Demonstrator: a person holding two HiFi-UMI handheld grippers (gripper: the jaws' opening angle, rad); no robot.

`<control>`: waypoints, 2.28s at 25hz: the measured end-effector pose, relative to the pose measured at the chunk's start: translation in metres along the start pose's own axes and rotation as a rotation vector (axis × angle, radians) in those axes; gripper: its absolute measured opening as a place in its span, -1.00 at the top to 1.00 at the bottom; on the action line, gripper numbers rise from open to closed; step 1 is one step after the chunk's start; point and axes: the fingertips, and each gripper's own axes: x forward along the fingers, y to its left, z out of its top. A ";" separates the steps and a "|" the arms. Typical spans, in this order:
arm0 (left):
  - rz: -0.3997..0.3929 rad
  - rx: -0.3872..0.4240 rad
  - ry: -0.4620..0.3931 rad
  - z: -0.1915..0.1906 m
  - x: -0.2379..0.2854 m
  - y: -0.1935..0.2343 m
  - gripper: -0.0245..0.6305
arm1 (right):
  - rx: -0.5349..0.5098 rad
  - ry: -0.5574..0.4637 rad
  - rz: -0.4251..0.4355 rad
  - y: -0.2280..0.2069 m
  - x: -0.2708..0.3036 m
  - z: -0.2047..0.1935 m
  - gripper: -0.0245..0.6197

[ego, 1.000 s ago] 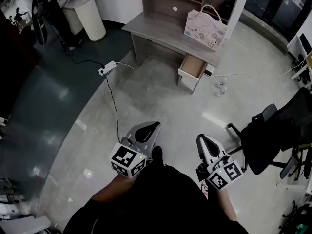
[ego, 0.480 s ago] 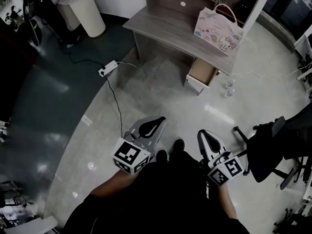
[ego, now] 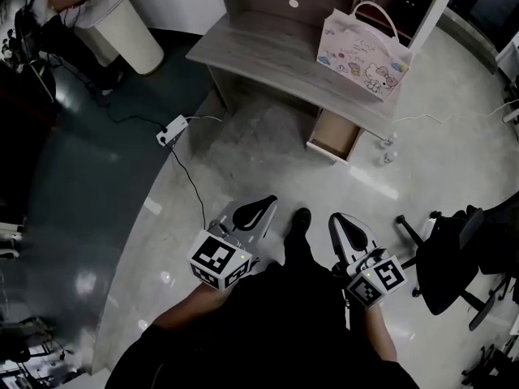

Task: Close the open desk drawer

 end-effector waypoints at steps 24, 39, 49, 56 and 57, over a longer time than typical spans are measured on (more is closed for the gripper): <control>-0.286 0.030 0.162 0.031 0.236 0.123 0.91 | 0.043 0.030 -0.269 -0.184 0.142 0.061 0.88; -0.369 0.005 0.343 -0.108 0.335 0.148 0.91 | 0.144 0.056 -0.378 -0.307 0.177 -0.045 0.88; -0.365 -0.019 0.414 -0.215 0.382 0.167 0.91 | 0.216 0.098 -0.425 -0.367 0.184 -0.154 0.88; -0.396 -0.056 0.476 -0.278 0.379 0.162 0.91 | 0.257 0.126 -0.455 -0.381 0.186 -0.214 0.88; -0.403 -0.070 0.484 -0.285 0.378 0.160 0.91 | 0.258 0.131 -0.458 -0.382 0.187 -0.222 0.88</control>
